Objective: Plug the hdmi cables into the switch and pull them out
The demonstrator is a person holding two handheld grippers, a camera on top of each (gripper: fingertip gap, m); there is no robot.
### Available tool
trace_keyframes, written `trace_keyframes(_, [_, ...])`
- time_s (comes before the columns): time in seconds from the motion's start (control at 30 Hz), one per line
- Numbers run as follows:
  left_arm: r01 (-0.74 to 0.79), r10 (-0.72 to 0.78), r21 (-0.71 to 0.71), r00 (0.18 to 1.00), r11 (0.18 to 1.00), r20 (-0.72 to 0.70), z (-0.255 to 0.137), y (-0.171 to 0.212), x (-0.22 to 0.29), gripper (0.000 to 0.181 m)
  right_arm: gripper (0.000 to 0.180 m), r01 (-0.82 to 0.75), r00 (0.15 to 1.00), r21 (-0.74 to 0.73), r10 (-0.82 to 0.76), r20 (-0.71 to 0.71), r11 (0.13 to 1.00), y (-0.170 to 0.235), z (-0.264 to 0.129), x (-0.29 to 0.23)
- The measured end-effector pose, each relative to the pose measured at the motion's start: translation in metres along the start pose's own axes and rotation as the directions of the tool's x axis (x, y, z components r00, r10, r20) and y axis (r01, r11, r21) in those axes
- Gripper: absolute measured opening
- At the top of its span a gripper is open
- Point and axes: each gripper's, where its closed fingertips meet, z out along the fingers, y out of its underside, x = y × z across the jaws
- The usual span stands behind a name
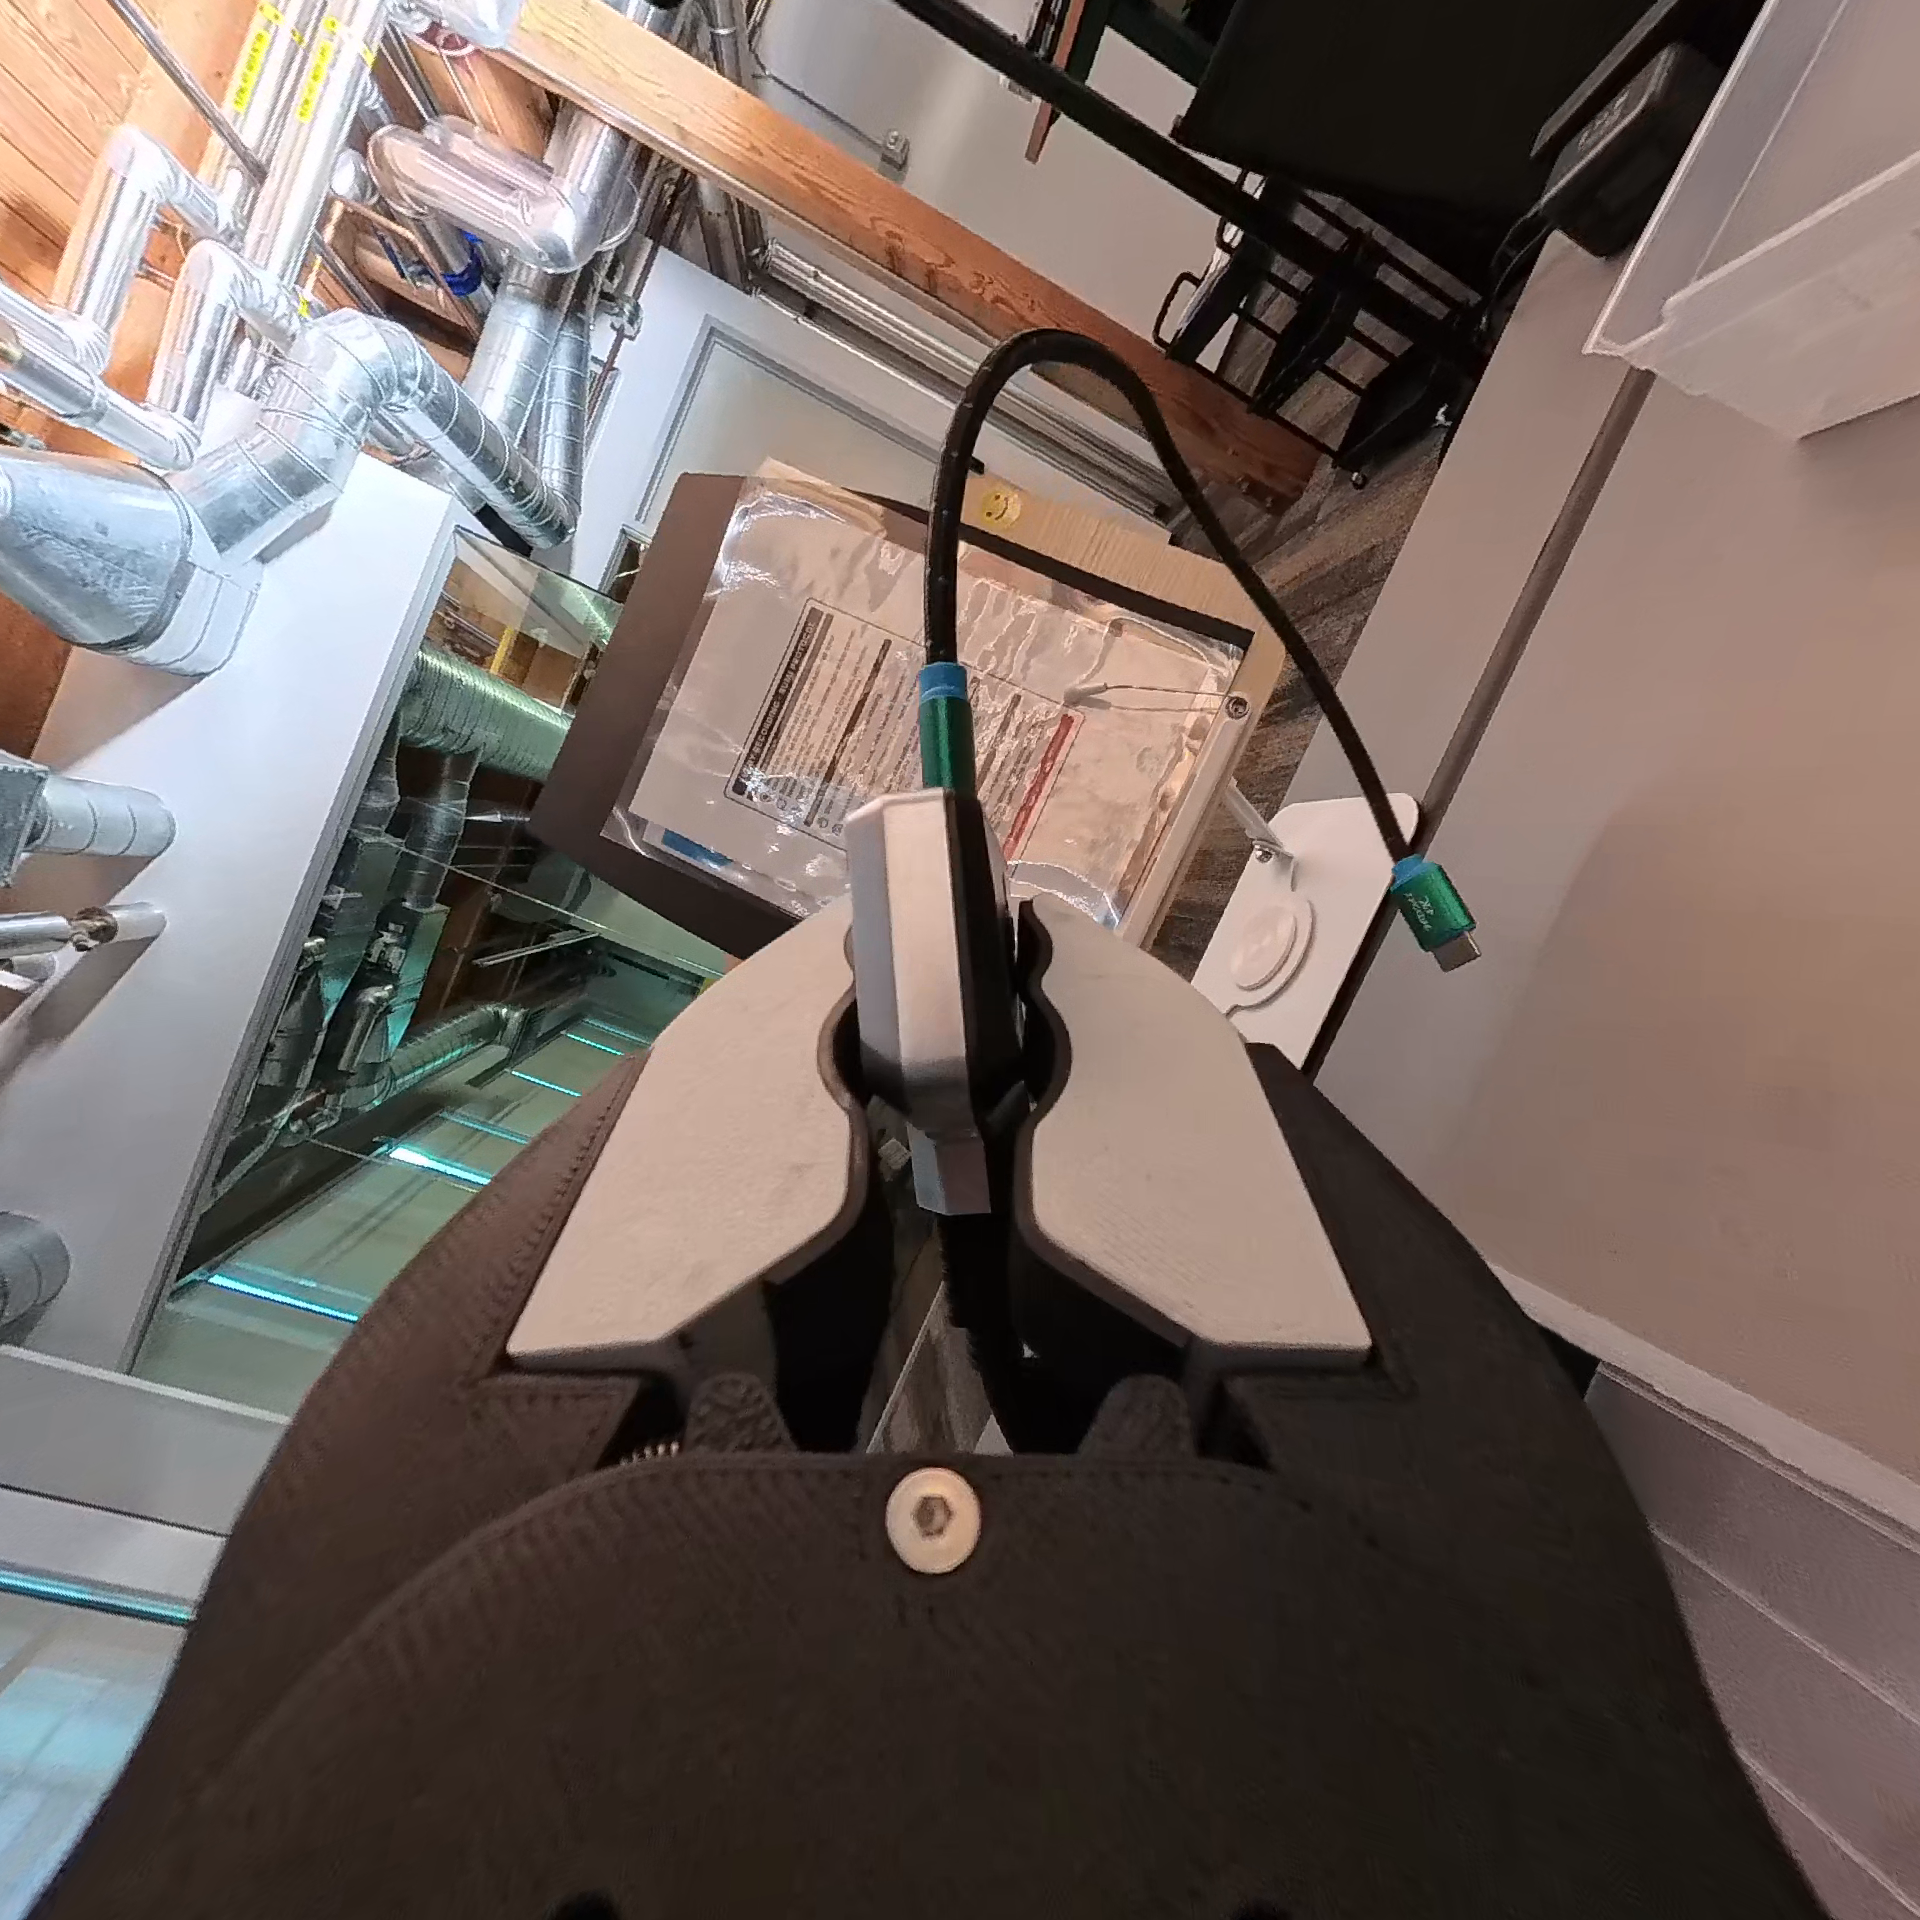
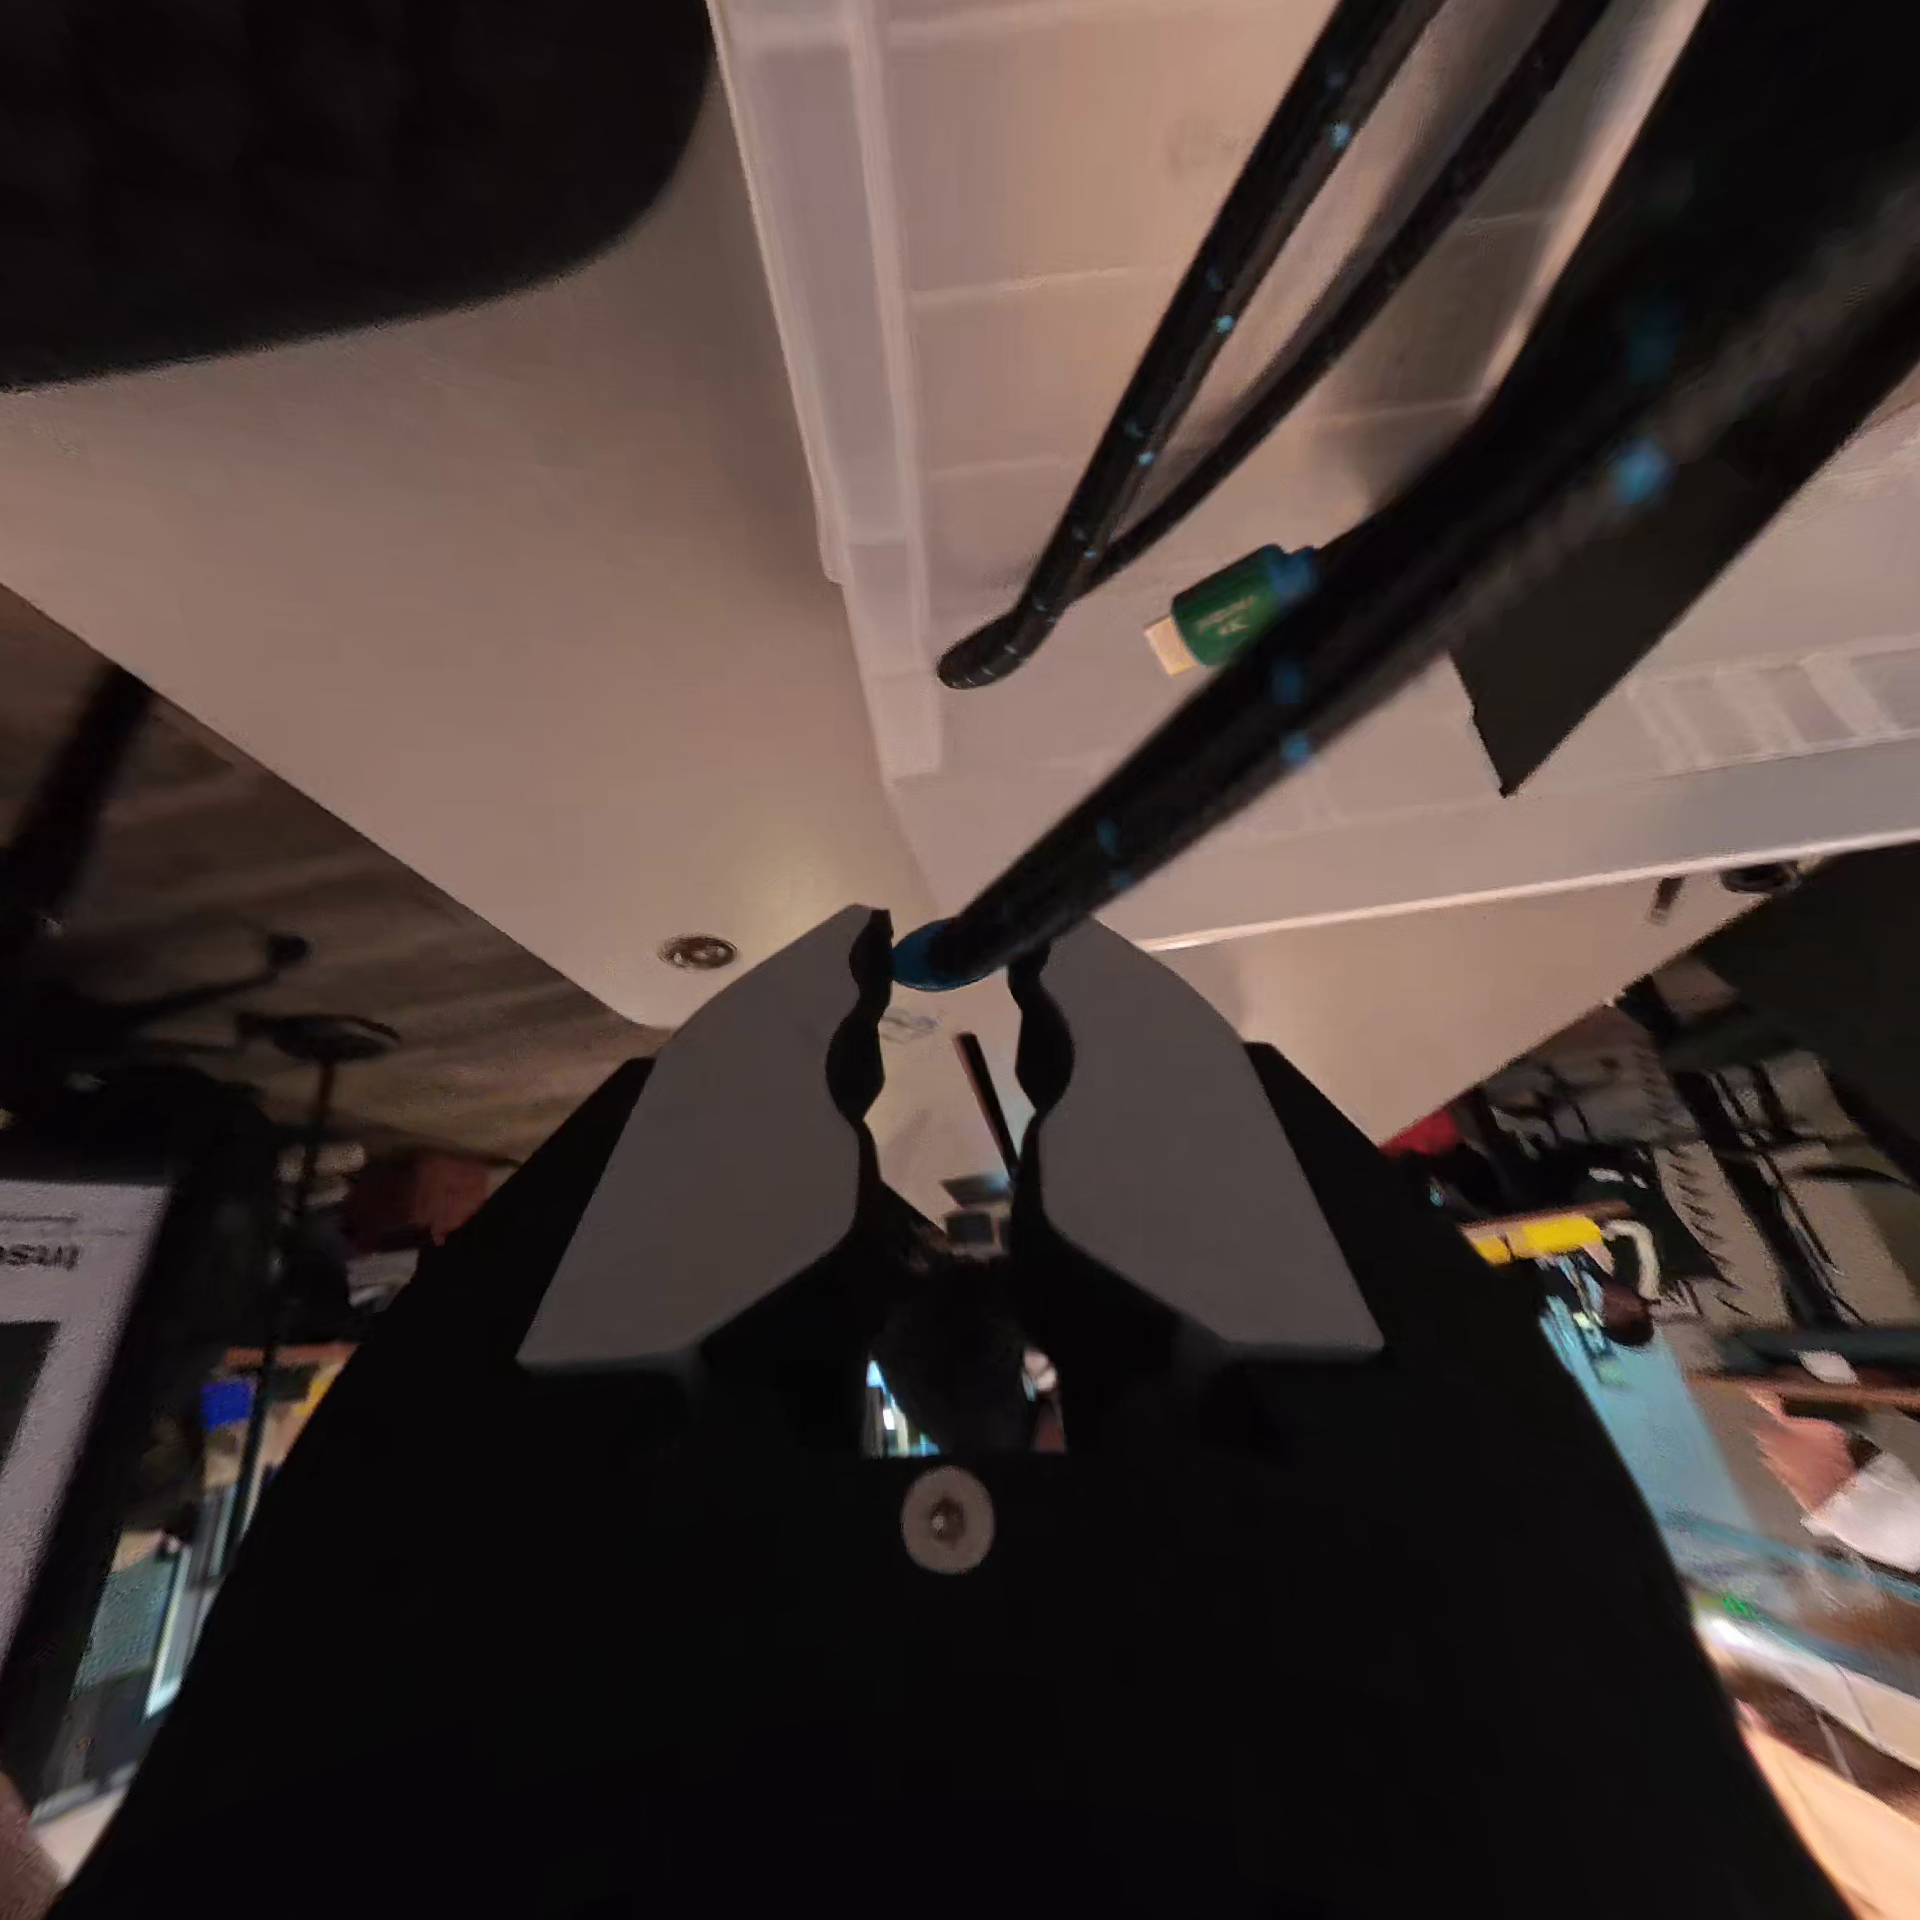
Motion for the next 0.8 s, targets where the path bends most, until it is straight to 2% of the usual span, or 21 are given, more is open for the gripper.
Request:
trace_keyframes(0.1, [-0.004, 0.004, -0.001, 1.0, 1.0, -0.004, 0.0, -0.001, 0.001, 0.022, 0.023, 0.007, 1.0, -0.019, -0.007, -0.012, 1.0, -0.005, 0.0, 0.015])
trace_keyframes(0.23, [-0.003, 0.003, 0.008, 1.0, 1.0, -0.007, -0.003, -0.004, 0.001, 0.022, 0.023, -0.031, 0.999, 0.147, 0.025, 0.042, 0.989, -0.031, 0.013, 0.026])
trace_keyframes(0.37, [0.011, -0.01, 0.024, 1.0, 1.0, -0.012, -0.004, -0.007, 0.001, 0.022, 0.024, -0.065, 0.998, 0.254, 0.058, 0.034, 0.965, -0.037, 0.027, 0.029])
trace_keyframes(0.4, [0.014, -0.014, 0.025, 1.0, 1.0, -0.015, -0.003, -0.007, 0.001, 0.022, 0.026, -0.068, 0.998, 0.278, 0.065, 0.019, 0.958, -0.038, 0.027, 0.03])
trace_keyframes(0.47, [0.017, -0.017, 0.023, 1.0, 1.0, -0.02, -0.002, -0.006, 0.002, 0.022, 0.049, -0.095, 0.994, 0.315, 0.107, -0.02, 0.944, -0.035, 0.027, 0.034])
trace_keyframes(0.53, [0.015, -0.014, 0.018, 1.0, 1.0, -0.024, -0.002, -0.006, 0.002, 0.022, 0.052, -0.123, 0.989, 0.339, 0.142, -0.032, 0.933, -0.029, 0.024, 0.035])
trace_keyframes(0.7, [0.013, -0.012, 0.032, 1.0, 0.999, -0.024, -0.003, -0.01, 0.003, 0.022, 0.043, -0.147, 0.98, 0.498, 0.196, -0.046, 0.854, -0.024, -0.012, 0.03])
trace_keyframes(0.8, [0.009, -0.006, 0.074, 0.999, 0.997, -0.042, -0.004, -0.019, 0.009, 0.022, 0.041, -0.096, 0.944, 0.711, 0.29, -0.157, 0.696, -0.043, -0.08, 0.045])
